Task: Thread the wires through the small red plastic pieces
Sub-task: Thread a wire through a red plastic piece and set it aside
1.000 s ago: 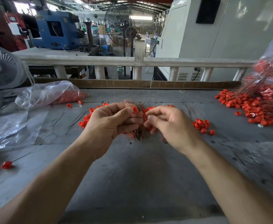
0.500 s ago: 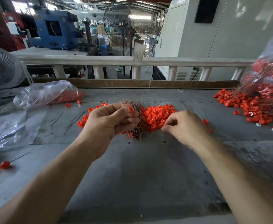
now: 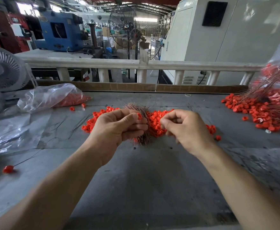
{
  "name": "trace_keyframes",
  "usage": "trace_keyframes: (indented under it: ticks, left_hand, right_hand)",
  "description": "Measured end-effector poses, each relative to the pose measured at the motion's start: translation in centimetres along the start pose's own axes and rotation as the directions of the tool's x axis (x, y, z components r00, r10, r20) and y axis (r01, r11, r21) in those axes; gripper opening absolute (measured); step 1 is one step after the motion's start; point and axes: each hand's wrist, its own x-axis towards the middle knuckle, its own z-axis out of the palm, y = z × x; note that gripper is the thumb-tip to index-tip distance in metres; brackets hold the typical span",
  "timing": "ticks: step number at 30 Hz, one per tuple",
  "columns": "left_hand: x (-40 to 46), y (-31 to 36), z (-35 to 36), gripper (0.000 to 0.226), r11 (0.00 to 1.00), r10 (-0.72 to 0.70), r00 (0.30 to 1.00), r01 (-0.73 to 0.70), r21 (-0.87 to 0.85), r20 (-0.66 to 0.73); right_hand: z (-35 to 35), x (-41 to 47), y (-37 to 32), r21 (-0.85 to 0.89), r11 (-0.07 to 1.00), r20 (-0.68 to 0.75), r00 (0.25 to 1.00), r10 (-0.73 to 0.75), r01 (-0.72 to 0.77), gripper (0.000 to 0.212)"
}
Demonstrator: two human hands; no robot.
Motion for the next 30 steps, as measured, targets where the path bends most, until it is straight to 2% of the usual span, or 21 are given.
trace_keyframes:
  ticks: [1,3,8,15,25,30]
  left_hand:
    - [0.0,-0.1,0.0,0.029,1.0,0.001,1.0,-0.001,0.003,0.006]
    - [0.0,-0.2,0.1,0.031,1.0,0.005,1.0,-0.005,0.001,0.015]
    - [-0.1,-0.3,0.4,0.03,1.0,0.0,1.0,0.0,-0.005,0.025]
    - [-0.4,-0.3,0.7,0.026,0.999,0.026,0.998,-0.028,0.027,0.06]
    - [-0.6,-0.3,1.0,0.023,0.99,0.091,0.993,-0.099,0.1,0.077]
    - [-0.7,-0.4,1.5,0.02,0.972,0.169,0.984,-0.174,0.156,0.05]
  right_hand:
    - [0.1,-0.2,-0.5,0.107,0.994,0.007,1.0,-0.029,0.028,0.009]
    - [0.4,-0.5,-1.3,0.217,0.972,-0.001,0.995,-0.097,0.095,0.007]
    - [0.9,-1.1,-2.1,0.293,0.937,-0.035,0.981,-0.189,0.191,0.005]
    - [1.3,-1.5,-2.1,0.078,0.934,-0.049,0.937,-0.345,0.348,0.006]
    - [1.2,-1.6,-2.7,-0.075,0.883,-0.064,0.882,-0.467,0.463,0.003]
    - [1.4,-1.7,-2.8,-0.123,0.866,-0.077,0.866,-0.495,0.484,0.003]
